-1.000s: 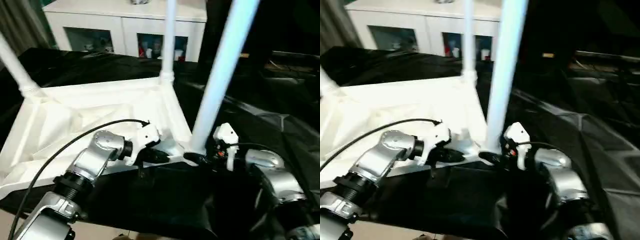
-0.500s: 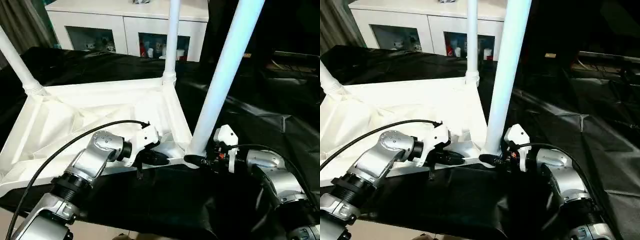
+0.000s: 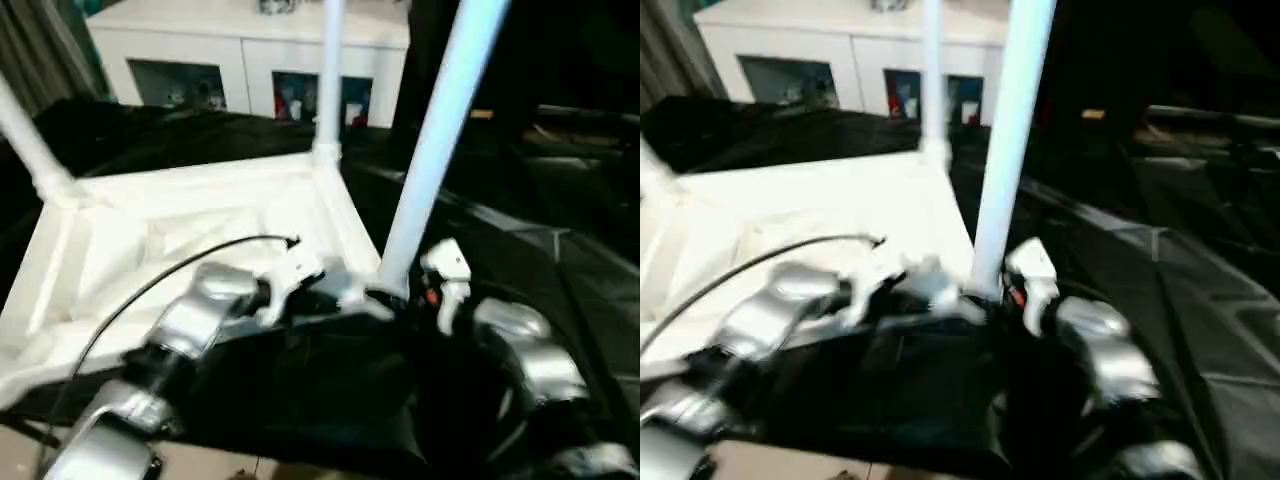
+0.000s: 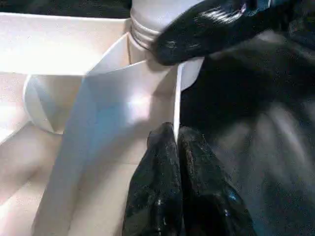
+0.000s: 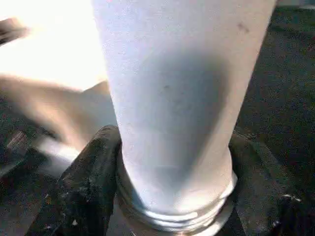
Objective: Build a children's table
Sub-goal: Rotate leg to tighten
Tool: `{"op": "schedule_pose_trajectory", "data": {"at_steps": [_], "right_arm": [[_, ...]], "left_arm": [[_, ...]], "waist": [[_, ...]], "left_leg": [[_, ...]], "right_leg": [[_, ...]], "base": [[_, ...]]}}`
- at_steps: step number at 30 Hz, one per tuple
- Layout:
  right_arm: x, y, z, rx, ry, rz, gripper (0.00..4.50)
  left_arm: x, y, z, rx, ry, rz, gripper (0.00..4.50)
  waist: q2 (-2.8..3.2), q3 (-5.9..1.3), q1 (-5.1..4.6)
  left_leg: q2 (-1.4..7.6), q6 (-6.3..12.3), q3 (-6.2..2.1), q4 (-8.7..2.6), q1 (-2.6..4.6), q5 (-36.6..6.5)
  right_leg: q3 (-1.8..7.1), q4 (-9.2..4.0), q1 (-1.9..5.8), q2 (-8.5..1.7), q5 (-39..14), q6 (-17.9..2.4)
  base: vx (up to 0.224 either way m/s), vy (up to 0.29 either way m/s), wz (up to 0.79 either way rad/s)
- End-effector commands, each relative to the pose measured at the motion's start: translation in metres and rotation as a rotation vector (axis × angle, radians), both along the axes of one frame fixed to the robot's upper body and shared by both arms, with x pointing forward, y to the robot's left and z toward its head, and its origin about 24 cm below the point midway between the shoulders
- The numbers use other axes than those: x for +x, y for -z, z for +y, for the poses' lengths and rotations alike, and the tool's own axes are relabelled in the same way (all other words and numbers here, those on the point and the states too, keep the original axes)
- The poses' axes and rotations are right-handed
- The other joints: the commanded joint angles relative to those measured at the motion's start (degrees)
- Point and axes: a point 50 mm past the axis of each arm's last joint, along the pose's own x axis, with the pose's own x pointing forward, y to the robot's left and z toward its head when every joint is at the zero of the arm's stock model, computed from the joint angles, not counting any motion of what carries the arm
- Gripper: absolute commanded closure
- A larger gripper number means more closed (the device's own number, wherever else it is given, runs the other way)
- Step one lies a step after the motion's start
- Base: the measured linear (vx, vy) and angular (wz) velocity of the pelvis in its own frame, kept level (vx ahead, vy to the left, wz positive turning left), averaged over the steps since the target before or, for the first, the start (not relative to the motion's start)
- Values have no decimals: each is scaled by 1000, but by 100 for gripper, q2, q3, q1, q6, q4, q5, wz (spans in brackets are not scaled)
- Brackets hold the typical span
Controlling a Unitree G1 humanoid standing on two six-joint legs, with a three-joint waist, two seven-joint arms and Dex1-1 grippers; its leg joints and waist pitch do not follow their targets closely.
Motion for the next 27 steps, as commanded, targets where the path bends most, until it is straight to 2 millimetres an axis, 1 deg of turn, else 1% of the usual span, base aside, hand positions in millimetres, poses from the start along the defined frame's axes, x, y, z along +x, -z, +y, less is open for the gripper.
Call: {"op": "schedule_pose_trajectory", "data": {"at_steps": [1, 2, 3, 4, 5, 6, 7, 8, 9, 10, 11, 12, 15, 16, 17, 18, 19, 20, 21, 22, 23, 24, 25, 26, 27], "right_arm": [[-6, 21, -7, -29, 99, 99, 180], [-4, 23, -5, -15, 159, 114, 180], [-2, 26, -2, -19, 250, 128, 180], [-1, 27, 0, -25, 281, 129, 180], [0, 27, 2, -40, 312, 124, 180], [2, 28, 7, -55, 328, 121, 180], [3, 29, 11, -65, 341, 119, 180], [4, 29, 16, -68, 333, 116, 180], [3, 29, 18, -57, 321, 117, 180], [3, 29, 20, -52, 307, 116, 180], [3, 27, 22, -26, 283, 105, 180], [4, 25, 23, -5, 277, 92, 180], [5, 18, 22, 70, 244, 66, 180], [5, 15, 21, 95, 237, 57, 145], [5, 11, 20, 128, 218, 45, 124], [6, 3, 13, 139, 156, 5, 110], [5, 0, 10, 146, 111, -6, 110], [5, -1, 10, 147, 104, -8, 104], [4, -4, 7, 146, 49, -16, 82], [1, -7, 3, 116, -26, -27, 82], [0, -8, 1, 91, -58, -33, 76], [-2, -8, -2, 60, -94, -37, 62], [-4, -10, -8, 28, -145, -41, 62], [-7, -11, -13, 10, -187, -42, 62], [-10, -13, -20, -10, -240, -40, 62]], "left_arm": [[6, 2, 3, 16, -96, -7, 450], [9, 2, 1, 23, -133, -17, 450], [12, 3, -3, 29, -187, -7, 450], [14, 3, -5, 33, -212, -16, 450], [15, 4, -8, 33, -233, -16, 450], [16, 5, -11, 36, -242, -23, 450], [16, 6, -14, 39, -247, -28, 450], [16, 6, -16, 42, -243, -28, 450], [16, 6, -17, 39, -241, -28, 450], [16, 6, -18, 38, -234, -31, 450], [15, 5, -19, 35, -215, -35, 450], [15, 5, -19, 33, -210, -34, 450], [14, 4, -18, 29, -175, -45, 450], [13, 4, -17, 30, -172, -46, 450], [13, 2, -17, 26, -159, -52, 450], [11, 0, -13, 23, -131, -51, 450], [10, 0, -12, 20, -118, -44, 450], [10, 0, -11, 20, -116, -43, 450], [9, -1, -9, 21, -102, -41, 450], [7, -2, -7, 19, -69, -44, 450], [6, -2, -6, 16, -52, -42, 450], [5, -2, -4, 17, -48, -34, 450], [3, -3, -1, 17, -21, -30, 450], [1, -3, 2, 19, 0, -23, 450], [-2, -3, 5, 22, 28, -14, 450]], "waist": [[-16, -278, -22], [1, -293, -24], [-6, -298, -52], [0, -309, -60], [-5, -314, -64], [4, -318, -57], [5, -321, -64], [21, -318, -66], [10, -323, -56], [6, -330, -52], [6, -332, -46], [6, -322, -51], [2, -303, -49], [5, -305, -51], [-2, -310, -40], [-10, -315, -35], [-10, -321, -38], [-12, -334, -31], [-20, -335, -61], [-23, -346, -74], [-21, -352, -77], [-12, -352, -76], [-3, -361, -78], [-16, -379, -74], [-21, -364, -71]], "left_leg": [[185, -87, -90, -468, 52, -1638], [195, -78, -99, -467, 54, -1608], [187, -55, -91, -468, 22, -1517], [187, -61, -91, -469, 30, -1461], [183, -55, -85, -462, 22, -1420], [184, -44, -78, -454, 23, -1352], [174, -31, -76, -453, 12, -1350], [172, -33, -79, -454, 10, -1352], [175, -17, -74, -450, 23, -1334], [177, 40, -76, -450, -2, -1265], [182, 59, -74, -449, 0, -1238], [182, 108, -69, -451, -14, -1200], [186, 142, -70, -464, -9, -1299], [192, 140, -75, -470, -9, -1319], [201, 168, -74, -467, -6, -1267], [207, 230, -76, -469, -21, -1178], [211, 263, -78, -464, -36, -1118], [213, 303, -78, -454, -40, -1043], [196, 374, -84, -453, -85, -856], [189, 443, -74, -423, -87, -728], [191, 473, -69, -410, -94, -656], [188, 532, -58, -395, -99, -553], [192, 562, -63, -387, -105, -482], [197, 578, -66, -379, -110, -423], [195, 689, -54, -357, -129, -380]], "right_leg": [[269, -590, 195, -472, -2395, -854], [284, -590, 196, -489, -2311, -850], [290, -573, 204, -473, -2097, -885], [288, -558, 199, -468, -1927, -943], [293, -550, 204, -464, -1833, -958], [299, -537, 203, -467, -1606, -1021], [298, -532, 205, -468, -1579, -1037], [297, -529, 208, -466, -1567, -1044], [300, -529, 210, -465, -1479, -1050], [302, -511, 238, -465, -1314, -1072], [304, -504, 238, -464, -1234, -1082], [303, -495, 244, -464, -1117, -1127], [301, -520, 246, -473, -1319, -1111], [300, -520, 247, -472, -1374, -1097], [305, -516, 254, -478, -1285, -1102], [300, -495, 284, -478, -1081, -1142], [300, -478, 292, -478, -960, -1161], [299, -468, 305, -481, -820, -1186], [287, -439, 329, -467, -581, -1216], [274, -435, 332, -464, -464, -1285], [280, -423, 332, -469, -379, -1320], [281, -421, 317, -474, -276, -1378], [277, -399, 320, -470, -188, -1418], [275, -384, 334, -464, -84, -1439], [277, -356, 313, -454, 167, -1515]], "base": [[0, 0, 0], [0, 0, 0], [0, 0, 0], [0, 0, 0], [0, 0, 0], [0, 0, 0], [0, 0, 0], [0, 0, 0], [0, 0, 0], [0, 0, 0], [0, 0, 0], [0, 0, 0], [0, 0, 0], [0, 0, 0], [0, 0, 0], [0, 0, 0], [0, 0, 0], [0, 0, 0], [0, 0, 0], [0, 0, 0], [0, 0, 0], [0, 0, 0], [0, 0, 0], [0, 0, 0], [0, 0, 0]]}}
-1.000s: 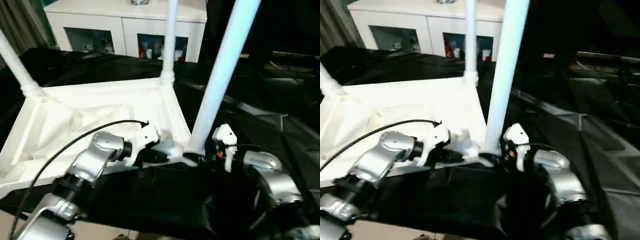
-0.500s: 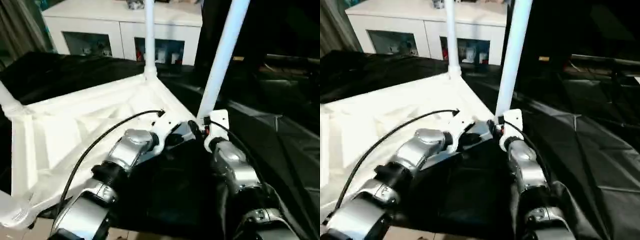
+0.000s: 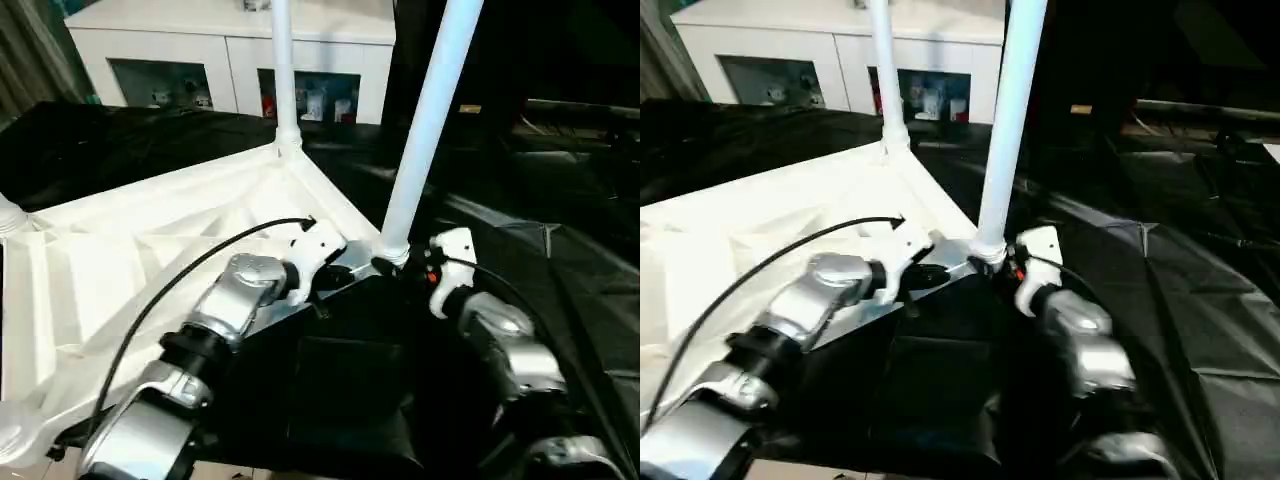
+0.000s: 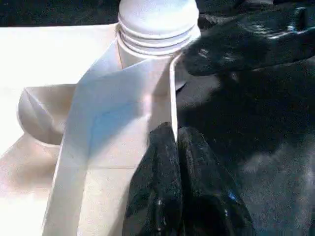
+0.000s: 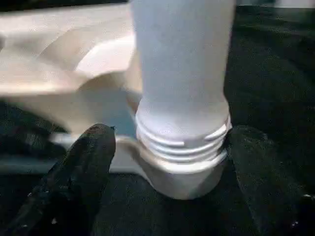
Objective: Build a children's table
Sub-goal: Rotate leg to tighten
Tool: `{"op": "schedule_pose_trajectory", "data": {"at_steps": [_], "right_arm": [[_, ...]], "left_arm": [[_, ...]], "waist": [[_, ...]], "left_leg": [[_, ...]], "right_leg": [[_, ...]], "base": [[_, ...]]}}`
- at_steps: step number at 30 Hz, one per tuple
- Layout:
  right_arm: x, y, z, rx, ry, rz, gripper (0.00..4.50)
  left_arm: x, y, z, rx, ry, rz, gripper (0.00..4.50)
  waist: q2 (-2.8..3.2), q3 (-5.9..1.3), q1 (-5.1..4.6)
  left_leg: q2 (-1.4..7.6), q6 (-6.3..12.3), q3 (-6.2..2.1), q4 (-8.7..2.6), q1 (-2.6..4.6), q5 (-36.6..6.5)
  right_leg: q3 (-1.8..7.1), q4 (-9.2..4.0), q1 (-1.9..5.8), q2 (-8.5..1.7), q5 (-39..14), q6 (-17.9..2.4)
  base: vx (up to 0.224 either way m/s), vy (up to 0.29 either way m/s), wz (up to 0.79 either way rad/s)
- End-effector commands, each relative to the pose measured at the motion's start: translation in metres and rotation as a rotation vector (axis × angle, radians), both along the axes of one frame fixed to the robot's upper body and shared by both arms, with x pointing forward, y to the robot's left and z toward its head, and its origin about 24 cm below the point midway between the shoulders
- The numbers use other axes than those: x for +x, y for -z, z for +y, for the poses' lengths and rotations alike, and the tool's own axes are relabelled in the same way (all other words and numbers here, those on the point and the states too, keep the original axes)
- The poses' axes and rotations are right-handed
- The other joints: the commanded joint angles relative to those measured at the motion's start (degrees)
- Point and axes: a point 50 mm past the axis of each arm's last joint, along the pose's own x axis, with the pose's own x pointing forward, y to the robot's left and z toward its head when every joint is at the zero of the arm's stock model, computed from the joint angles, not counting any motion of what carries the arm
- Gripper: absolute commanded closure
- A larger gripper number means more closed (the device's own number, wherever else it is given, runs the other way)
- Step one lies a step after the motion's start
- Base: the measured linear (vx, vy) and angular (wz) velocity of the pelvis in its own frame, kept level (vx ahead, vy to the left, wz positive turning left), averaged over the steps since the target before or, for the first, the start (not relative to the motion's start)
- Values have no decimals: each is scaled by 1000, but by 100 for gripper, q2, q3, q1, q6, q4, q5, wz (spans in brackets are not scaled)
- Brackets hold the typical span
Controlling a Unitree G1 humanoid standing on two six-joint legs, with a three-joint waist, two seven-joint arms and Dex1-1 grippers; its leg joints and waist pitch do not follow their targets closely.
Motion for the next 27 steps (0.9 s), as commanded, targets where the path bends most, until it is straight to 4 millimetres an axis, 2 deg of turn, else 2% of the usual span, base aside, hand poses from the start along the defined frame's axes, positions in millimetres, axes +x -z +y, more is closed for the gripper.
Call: {"op": "schedule_pose_trajectory", "data": {"at_steps": [1, 3, 6, 8, 10, 14, 21, 23, 27], "right_arm": [[-6, -6, -1, -33, -134, -14, 62], [-9, -8, -5, -45, -168, -16, 62], [-13, -11, -9, -50, -239, -14, 62], [-15, -12, -9, -43, -275, -9, 62], [-16, -13, -8, -42, -292, -7, 62], [-21, -9, -5, -56, -359, 18, 62], [-23, -7, -4, -55, -380, 29, 132], [-23, -7, -4, -55, -383, 31, 132], [-24, -6, -4, -53, -388, 37, 166]], "left_arm": [[-10, 5, 7, 21, 87, 41, 450], [-14, 4, 10, 17, 135, 57, 450], [-26, 1, 13, -10, 247, 81, 450], [-29, -1, 14, -23, 274, 96, 450], [-32, -2, 15, -33, 301, 105, 450], [-34, -3, 17, -28, 314, 114, 450], [-35, -4, 19, -24, 315, 121, 450], [-35, -4, 19, -23, 316, 123, 450], [-35, -4, 20, -21, 312, 124, 450]], "waist": [[-33, -359, 51], [-29, -347, 46], [-21, -328, 62], [-12, -314, 67], [-4, -319, 89], [-15, -335, 119], [-9, -342, 150], [-11, -343, 152], [-18, -349, 155]], "left_leg": [[197, 682, -53, -313, -19, -457], [206, 675, -44, -322, 5, -608], [232, 547, -45, -349, 44, -837], [249, 489, -47, -363, 46, -914], [247, 456, -37, -358, 70, -905], [232, 482, -38, -344, 50, -706], [223, 466, -40, -336, 42, -676], [221, 467, -41, -336, 40, -673], [217, 473, -41, -329, 38, -632]], "right_leg": [[278, -356, 398, -462, 109, -1504], [281, -383, 376, -466, -142, -1502], [284, -416, 343, -468, -600, -1474], [289, -409, 335, -461, -674, -1474], [298, -410, 311, -452, -623, -1483], [296, -368, 336, -454, -339, -1500], [290, -368, 348, -456, -338, -1467], [289, -367, 351, -456, -337, -1462], [288, -357, 357, -452, -295, -1463]], "base": [[0, 0, 0], [0, 0, 0], [0, 0, 0], [0, 0, 0], [0, 0, 0], [0, 0, 0], [0, 0, 0], [0, 0, 0], [0, 0, 0]]}}
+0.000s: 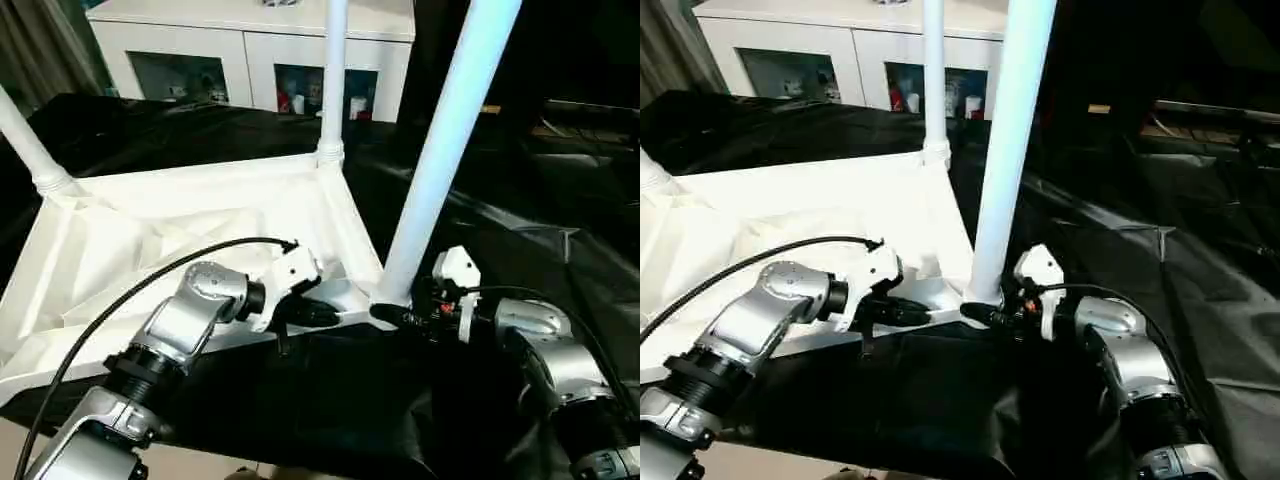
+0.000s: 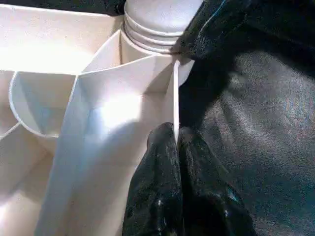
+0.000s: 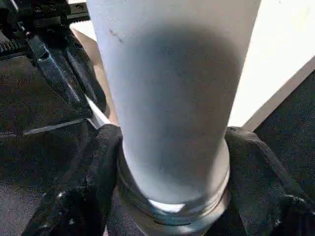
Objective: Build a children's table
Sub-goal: Rotate leg to tighten
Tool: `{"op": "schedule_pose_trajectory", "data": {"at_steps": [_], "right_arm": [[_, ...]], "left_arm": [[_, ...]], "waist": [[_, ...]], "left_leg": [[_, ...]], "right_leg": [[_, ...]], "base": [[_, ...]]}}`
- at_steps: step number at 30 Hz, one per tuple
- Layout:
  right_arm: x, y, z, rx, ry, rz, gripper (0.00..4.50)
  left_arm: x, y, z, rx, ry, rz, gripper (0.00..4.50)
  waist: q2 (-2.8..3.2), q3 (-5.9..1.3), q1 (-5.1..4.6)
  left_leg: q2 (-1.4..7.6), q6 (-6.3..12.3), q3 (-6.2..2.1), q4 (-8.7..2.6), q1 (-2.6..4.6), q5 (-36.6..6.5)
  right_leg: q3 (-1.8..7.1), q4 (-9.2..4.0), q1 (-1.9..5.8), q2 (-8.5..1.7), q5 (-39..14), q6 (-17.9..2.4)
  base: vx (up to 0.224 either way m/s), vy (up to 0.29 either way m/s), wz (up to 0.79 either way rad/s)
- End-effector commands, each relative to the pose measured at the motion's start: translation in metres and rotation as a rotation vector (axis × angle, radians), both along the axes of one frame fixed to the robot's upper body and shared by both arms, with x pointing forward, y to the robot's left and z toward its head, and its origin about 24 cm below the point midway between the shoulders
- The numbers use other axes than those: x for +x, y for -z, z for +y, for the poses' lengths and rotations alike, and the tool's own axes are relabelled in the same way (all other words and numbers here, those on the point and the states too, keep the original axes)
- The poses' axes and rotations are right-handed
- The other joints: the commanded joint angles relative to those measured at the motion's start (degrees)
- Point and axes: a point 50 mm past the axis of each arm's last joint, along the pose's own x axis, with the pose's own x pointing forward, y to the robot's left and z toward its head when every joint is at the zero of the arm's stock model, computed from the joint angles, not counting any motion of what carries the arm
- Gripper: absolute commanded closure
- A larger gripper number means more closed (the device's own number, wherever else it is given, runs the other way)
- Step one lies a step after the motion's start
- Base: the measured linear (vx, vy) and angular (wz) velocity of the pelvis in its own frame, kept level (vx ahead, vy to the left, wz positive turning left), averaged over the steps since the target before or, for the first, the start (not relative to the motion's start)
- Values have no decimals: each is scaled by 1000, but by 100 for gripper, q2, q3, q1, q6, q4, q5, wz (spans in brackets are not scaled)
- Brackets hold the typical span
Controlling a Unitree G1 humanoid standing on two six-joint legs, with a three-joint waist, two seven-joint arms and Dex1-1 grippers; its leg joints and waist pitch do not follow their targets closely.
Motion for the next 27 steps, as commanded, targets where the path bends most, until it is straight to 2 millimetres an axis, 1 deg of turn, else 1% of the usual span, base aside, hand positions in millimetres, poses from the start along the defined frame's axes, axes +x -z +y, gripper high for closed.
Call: {"op": "schedule_pose_trajectory", "data": {"at_steps": [1, 4, 8, 10, 11, 12, 13, 14, 15, 16, 17, 18, 19, 20, 21, 22, 23, 25, 26, 27], "right_arm": [[-3, 1, -2, -8, -5, 8, 171], [-3, 3, 0, -6, 0, 11, 175], [0, 10, 5, -2, 88, 24, 179], [1, 14, 6, -12, 123, 35, 180], [4, 21, 9, -31, 200, 51, 180], [6, 26, 11, -40, 256, 62, 180], [7, 29, 13, -43, 296, 70, 180], [8, 33, 17, -47, 348, 71, 180], [9, 34, 18, -48, 363, 71, 180], [10, 36, 21, -45, 411, 72, 180], [12, 37, 22, -41, 439, 72, 180], [17, 40, 28, -35, 562, 78, 180], [20, 42, 31, -35, 640, 88, 180], [20, 42, 31, -35, 640, 88, 180], [24, 43, 35, -39, 727, 98, 180], [28, 44, 40, -36, 775, 105, 180], [31, 42, 46, -47, 794, 93, 180], [33, 41, 49, -56, 797, 83, 180], [34, 40, 53, -57, 795, 75, 180], [34, 40, 56, -47, 791, 75, 180]], "left_arm": [[-4, -3, -6, -15, 53, 7, 450], [-4, -1, -5, -9, 42, 6, 450], [6, 2, -5, 7, -68, -19, 450], [11, 3, -7, 7, -116, -32, 450], [18, 5, -9, 12, -193, -49, 450], [23, 6, -10, 17, -244, -61, 450], [26, 7, -12, 18, -281, -62, 450], [29, 7, -14, 20, -324, -69, 450], [31, 7, -15, 21, -337, -71, 450], [33, 8, -17, 22, -370, -74, 450], [35, 8, -18, 23, -389, -76, 450], [40, 9, -22, 33, -459, -90, 450], [42, 10, -25, 41, -488, -98, 450], [42, 10, -25, 41, -488, -98, 450], [46, 11, -29, 45, -528, -117, 450], [47, 11, -33, 44, -544, -126, 450], [48, 10, -36, 47, -545, -137, 450], [49, 10, -38, 50, -543, -143, 450], [48, 10, -40, 47, -531, -139, 450], [48, 10, -42, 46, -518, -137, 450]], "waist": [[-21, -357, -9], [-21, -364, -6], [-24, -354, -13], [-23, -345, -14], [-36, -338, -19], [-27, -318, -35], [-34, -308, -33], [-33, -300, -38], [-45, -293, -37], [-43, -291, -33], [-35, -282, -43], [-30, -268, -57], [0, -266, -71], [-10, -273, -85], [-11, -292, -94], [10, -299, -103], [4, -301, -119], [-1, -321, -117], [-2, -327, -113], [-10, -343, -108]], "left_leg": [[216, 474, -45, -347, 36, -635], [215, 488, -45, -340, 34, -599], [212, 453, -43, -345, 35, -639], [208, 384, -45, -353, 45, -747], [204, 339, -37, -354, 61, -842], [198, 274, -41, -373, 62, -912], [195, 180, -45, -385, 84, -1069], [198, 135, -50, -391, 94, -1151], [189, 93, -63, -405, 79, -1233], [186, 95, -60, -409, 101, -1328], [191, 87, -62, -416, 107, -1381], [185, 32, -68, -432, 119, -1486], [184, -55, -84, -445, 159, -1643], [179, -86, -88, -446, 163, -1682], [181, -87, -96, -449, 145, -1648], [187, -104, -100, -452, 148, -1638], [183, -105, -96, -452, 141, -1640], [176, -95, -96, -445, 124, -1507], [177, -52, -90, -440, 102, -1416], [180, -8, -81, -434, 107, -1327]], "right_leg": [[288, -367, 356, -446, -296, -1457], [287, -360, 358, -444, -256, -1466], [286, -375, 349, -447, -338, -1451], [284, -402, 346, -450, -578, -1407], [285, -432, 331, -444, -780, -1352], [282, -452, 318, -445, -1010, -1311], [277, -496, 309, -451, -1381, -1203], [281, -506, 301, -461, -1536, -1164], [283, -527, 321, -472, -1759, -1056], [289, -559, 299, -474, -1962, -964], [297, -566, 278, -478, -2025, -949], [292, -586, 273, -465, -2157, -908], [290, -601, 250, -474, -2355, -877], [287, -607, 254, -471, -2391, -861], [296, -597, 265, -478, -2280, -851], [297, -587, 265, -475, -2146, -878], [299, -585, 266, -472, -2088, -895], [303, -563, 290, -475, -1852, -919], [310, -540, 310, -474, -1610, -967], [310, -519, 314, -478, -1434, -1011]], "base": [[0, 0, 0], [0, 0, 0], [0, 0, 0], [0, 0, 0], [0, 0, 0], [0, 0, 0], [0, 0, 0], [0, 0, 0], [0, 0, 0], [0, 0, 0], [0, 0, 0], [0, 0, 0], [0, 0, 0], [0, 0, 0], [0, 0, 0], [0, 0, 0], [0, 0, 0], [0, 0, 0], [0, 0, 0], [0, 0, 0]]}}
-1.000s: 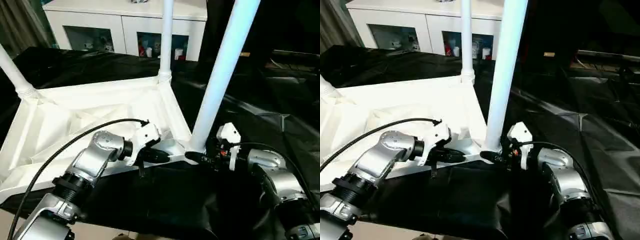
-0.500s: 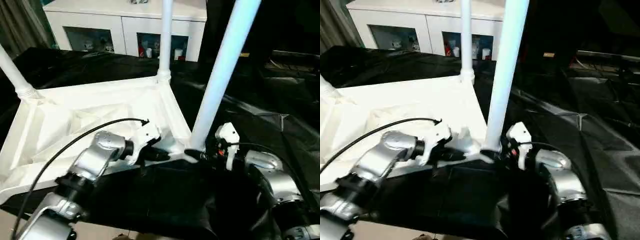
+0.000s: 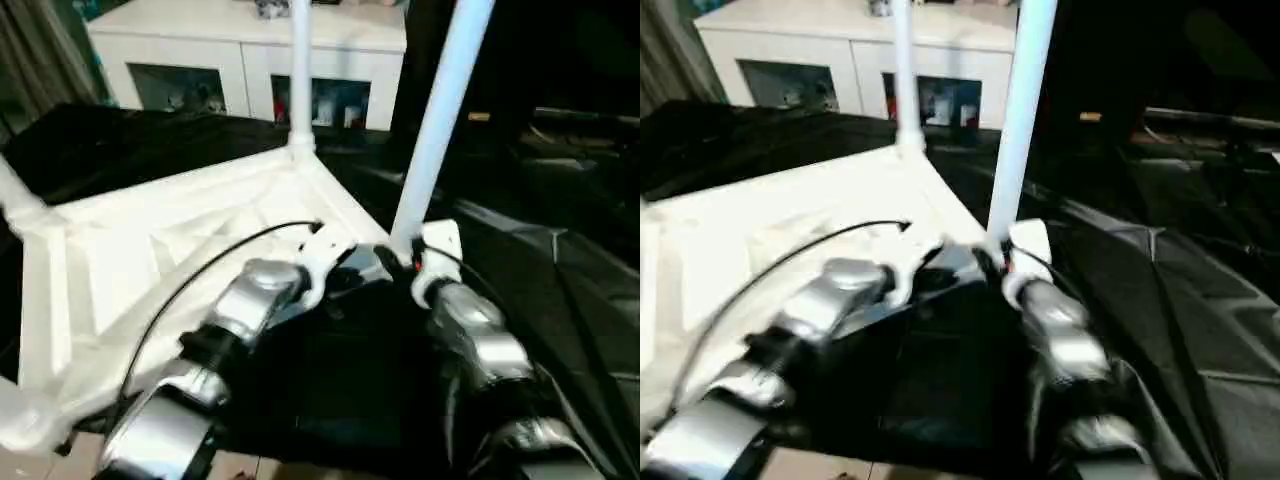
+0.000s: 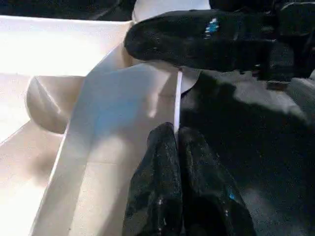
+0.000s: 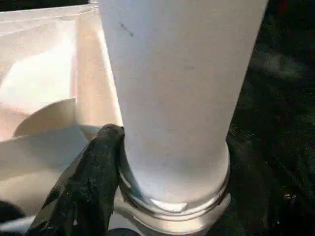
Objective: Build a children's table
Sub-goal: Rotate leg to tighten
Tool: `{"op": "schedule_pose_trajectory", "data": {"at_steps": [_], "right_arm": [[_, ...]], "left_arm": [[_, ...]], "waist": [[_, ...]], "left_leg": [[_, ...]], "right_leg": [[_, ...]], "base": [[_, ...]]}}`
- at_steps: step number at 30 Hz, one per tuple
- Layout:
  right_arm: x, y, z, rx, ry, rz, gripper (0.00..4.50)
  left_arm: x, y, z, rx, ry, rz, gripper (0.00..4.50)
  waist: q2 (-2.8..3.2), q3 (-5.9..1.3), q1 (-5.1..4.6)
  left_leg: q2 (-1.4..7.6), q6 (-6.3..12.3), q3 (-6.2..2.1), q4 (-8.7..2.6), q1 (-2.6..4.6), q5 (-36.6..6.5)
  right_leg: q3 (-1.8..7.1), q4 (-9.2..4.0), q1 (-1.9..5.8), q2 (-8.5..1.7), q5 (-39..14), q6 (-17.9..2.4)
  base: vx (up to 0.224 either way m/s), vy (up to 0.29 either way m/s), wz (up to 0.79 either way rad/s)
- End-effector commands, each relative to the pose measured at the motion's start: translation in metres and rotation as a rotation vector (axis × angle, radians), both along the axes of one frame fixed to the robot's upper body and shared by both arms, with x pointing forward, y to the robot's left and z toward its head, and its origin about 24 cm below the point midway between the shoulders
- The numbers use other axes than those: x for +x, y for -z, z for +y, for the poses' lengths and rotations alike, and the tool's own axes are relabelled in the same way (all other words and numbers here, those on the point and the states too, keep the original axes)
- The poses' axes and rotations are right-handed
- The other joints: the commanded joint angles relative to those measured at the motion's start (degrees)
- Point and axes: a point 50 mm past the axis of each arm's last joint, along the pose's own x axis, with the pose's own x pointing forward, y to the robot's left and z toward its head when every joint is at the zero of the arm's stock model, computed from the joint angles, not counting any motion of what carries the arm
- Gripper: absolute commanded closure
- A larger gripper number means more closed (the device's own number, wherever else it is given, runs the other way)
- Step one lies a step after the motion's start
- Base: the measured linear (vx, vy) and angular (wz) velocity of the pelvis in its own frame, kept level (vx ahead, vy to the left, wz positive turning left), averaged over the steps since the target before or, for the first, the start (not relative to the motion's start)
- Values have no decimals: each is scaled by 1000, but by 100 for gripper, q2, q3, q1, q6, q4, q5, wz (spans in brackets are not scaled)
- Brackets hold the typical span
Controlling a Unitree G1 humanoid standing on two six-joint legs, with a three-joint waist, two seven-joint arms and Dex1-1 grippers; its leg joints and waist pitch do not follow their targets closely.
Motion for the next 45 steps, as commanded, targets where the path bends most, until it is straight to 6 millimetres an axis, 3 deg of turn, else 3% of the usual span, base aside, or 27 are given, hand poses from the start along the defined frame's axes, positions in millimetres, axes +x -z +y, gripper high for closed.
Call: {"op": "schedule_pose_trajectory", "data": {"at_steps": [1, 5, 8, 11, 14, 16, 17, 21, 23, 28, 30, 38, 39, 45], "right_arm": [[-14, 26, 10, -13, -42, 109, 180], [-12, 18, 7, 91, -62, 67, 180], [-12, 8, 0, 142, -130, 5, 110], [-14, -1, -9, 154, -247, -22, 101], [-23, -7, -19, 122, -437, -1, 68], [-37, -10, -32, 41, -618, 23, 68], [-39, -10, -35, 30, -641, 28, 68], [-43, -12, -47, -15, -700, 41, 68], [-44, -14, -50, -33, -723, 36, 68], [-45, -19, -53, -63, -762, 28, 68], [-47, -19, -52, -68, -791, 31, 68], [-51, -17, -46, -52, -850, 40, 68], [-52, -17, -46, -51, -852, 42, 97], [-51, -15, -44, -36, -861, 45, 147]], "left_arm": [[8, 0, 13, 49, -106, -28, 450], [6, 1, 15, 47, -68, -15, 450], [4, 2, 19, 51, -35, 4, 450], [0, 4, 25, 64, 5, 35, 450], [-2, 4, 32, 70, 30, 37, 450], [-6, 2, 38, 65, 91, 47, 450], [-7, 1, 39, 64, 107, 54, 450], [-15, -1, 44, 62, 205, 83, 450], [-22, -3, 47, 61, 286, 91, 450], [-35, -7, 53, 65, 403, 121, 450], [-37, -8, 55, 63, 406, 126, 450], [-41, -10, 54, 55, 424, 133, 450], [-41, -10, 54, 56, 425, 134, 450], [-41, -11, 55, 60, 422, 136, 450]], "waist": [[-11, -341, 8], [-17, -339, 18], [-20, -333, 22], [-25, -344, 4], [-11, -345, -27], [-26, -352, -15], [-32, -341, -8], [-21, -340, -11], [-11, -347, -2], [1, -361, 28], [9, -359, 69], [-14, -355, 123], [-10, -361, 133], [-17, -372, 146]], "left_leg": [[187, 50, -70, -431, -4, -1233], [193, 128, -62, -429, -13, -1132], [204, 162, -66, -439, -8, -1213], [200, 269, -82, -436, -68, -1013], [196, 404, -69, -405, -63, -927], [195, 471, -63, -384, -82, -854], [203, 537, -60, -378, -97, -778], [222, 482, -57, -381, -60, -848], [237, 463, -60, -382, -57, -779], [246, 465, -53, -376, -44, -682], [245, 507, -34, -356, -30, -651], [230, 432, -41, -356, -53, -719], [231, 432, -43, -355, -50, -688], [221, 456, -45, -342, -62, -562]], "right_leg": [[299, -500, 227, -474, -1311, -1054], [299, -491, 243, -479, -1211, -1114], [292, -501, 254, -476, -1277, -1122], [283, -445, 316, -464, -880, -1168], [267, -468, 308, -453, -828, -1265], [272, -465, 324, -467, -770, -1282], [278, -456, 322, -472, -703, -1294], [270, -478, 276, -476, -1002, -1361], [280, -445, 269, -467, -819, -1421], [282, -378, 266, -455, -388, -1528], [284, -371, 232, -441, -278, -1582], [284, -381, 256, -449, -508, -1434], [283, -374, 256, -450, -487, -1424], [278, -347, 263, -441, -297, -1445]], "base": [[0, 0, 0], [0, 0, 0], [0, 0, 0], [0, 0, 0], [0, 0, 0], [0, 0, 0], [0, 0, 0], [0, 0, 0], [0, 0, 0], [0, 0, 0], [0, 0, 0], [0, 0, 0], [0, 0, 0], [0, 0, 0]]}}
